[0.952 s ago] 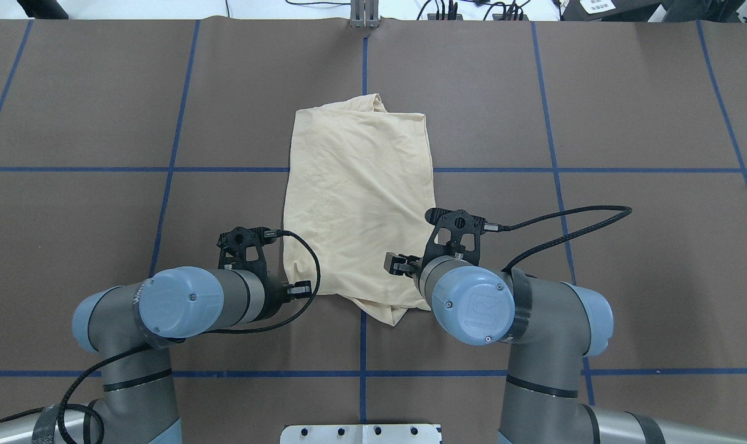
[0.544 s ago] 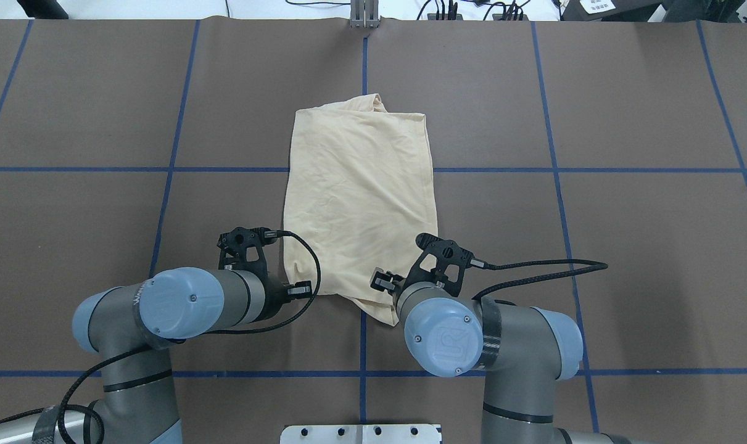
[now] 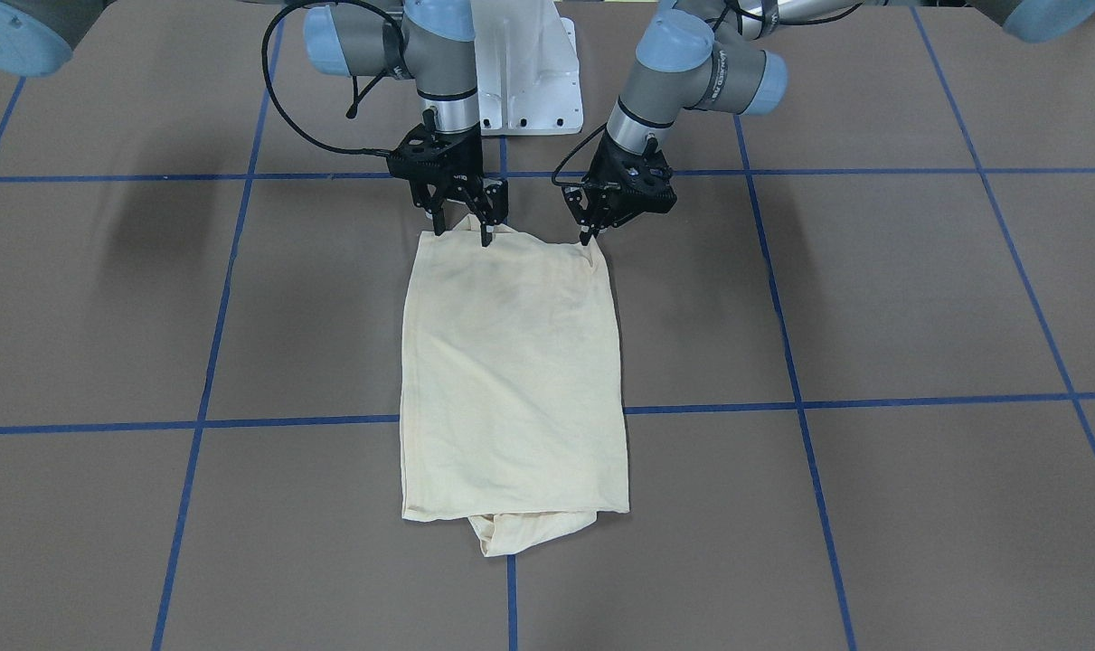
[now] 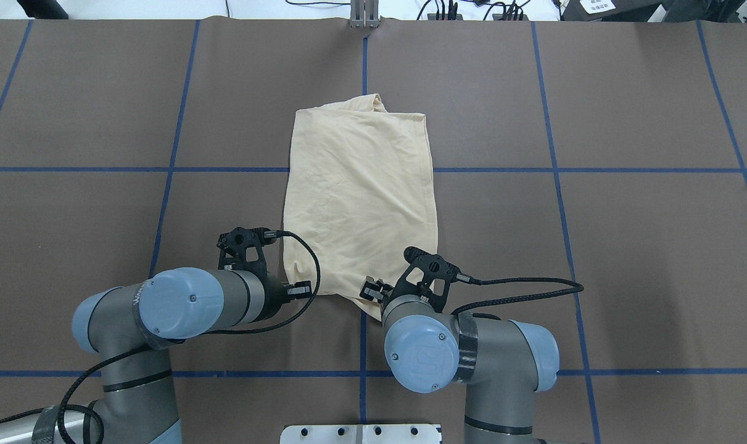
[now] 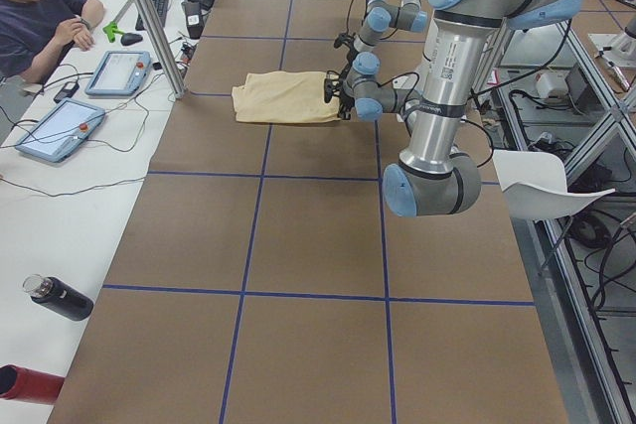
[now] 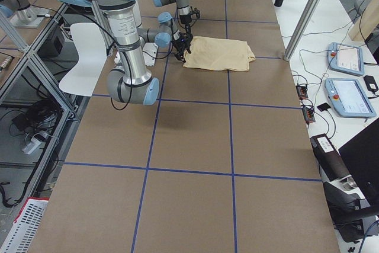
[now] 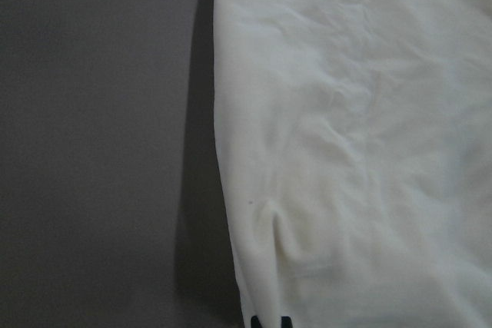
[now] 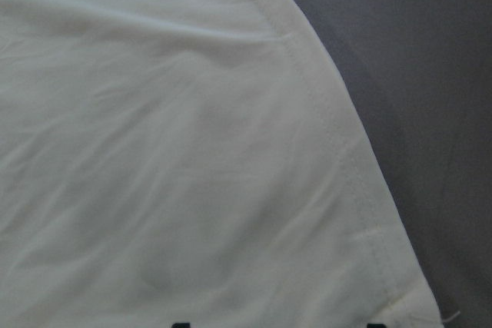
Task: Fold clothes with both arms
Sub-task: 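Grasp the near corners of the shirt with both grippers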
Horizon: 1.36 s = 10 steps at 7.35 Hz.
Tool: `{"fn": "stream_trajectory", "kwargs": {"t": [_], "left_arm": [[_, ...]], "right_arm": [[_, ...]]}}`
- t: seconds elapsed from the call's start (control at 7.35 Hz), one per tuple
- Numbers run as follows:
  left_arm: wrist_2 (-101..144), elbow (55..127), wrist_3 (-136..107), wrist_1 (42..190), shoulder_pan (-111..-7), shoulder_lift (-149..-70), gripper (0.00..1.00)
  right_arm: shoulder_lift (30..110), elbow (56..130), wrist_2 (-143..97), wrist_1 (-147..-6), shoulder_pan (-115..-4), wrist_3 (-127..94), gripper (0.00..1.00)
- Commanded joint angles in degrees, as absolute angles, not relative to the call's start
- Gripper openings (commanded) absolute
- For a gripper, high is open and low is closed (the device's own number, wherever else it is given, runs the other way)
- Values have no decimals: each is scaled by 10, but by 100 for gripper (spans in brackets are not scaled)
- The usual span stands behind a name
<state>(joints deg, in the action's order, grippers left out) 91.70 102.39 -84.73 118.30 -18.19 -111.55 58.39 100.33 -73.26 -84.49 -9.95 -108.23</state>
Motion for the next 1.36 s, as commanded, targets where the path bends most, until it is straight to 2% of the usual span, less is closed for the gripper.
{"fn": "stream_trajectory", "kwargs": {"t": [0.0, 0.14, 0.41, 0.54, 0.95, 1.22], "left_arm": [[917, 1024, -847, 1183, -182, -1115, 0], [917, 1024, -847, 1184, -182, -1115, 0], [917, 1024, -847, 1184, -182, -1115, 0], [917, 1024, -847, 1184, -182, -1115, 0], [917, 1024, -846, 1184, -182, -1115, 0], [920, 1047, -846, 1183, -183, -1114, 0]], "right_arm": [[583, 1000, -727, -846, -91, -1091, 72], [580, 999, -727, -846, -91, -1094, 59], [563, 983, -727, -846, -91, -1112, 9], [562, 983, -726, -846, -91, -1112, 0], [562, 1005, -727, -845, -99, -1101, 0], [580, 1053, -730, -846, -105, -1100, 0]]}}
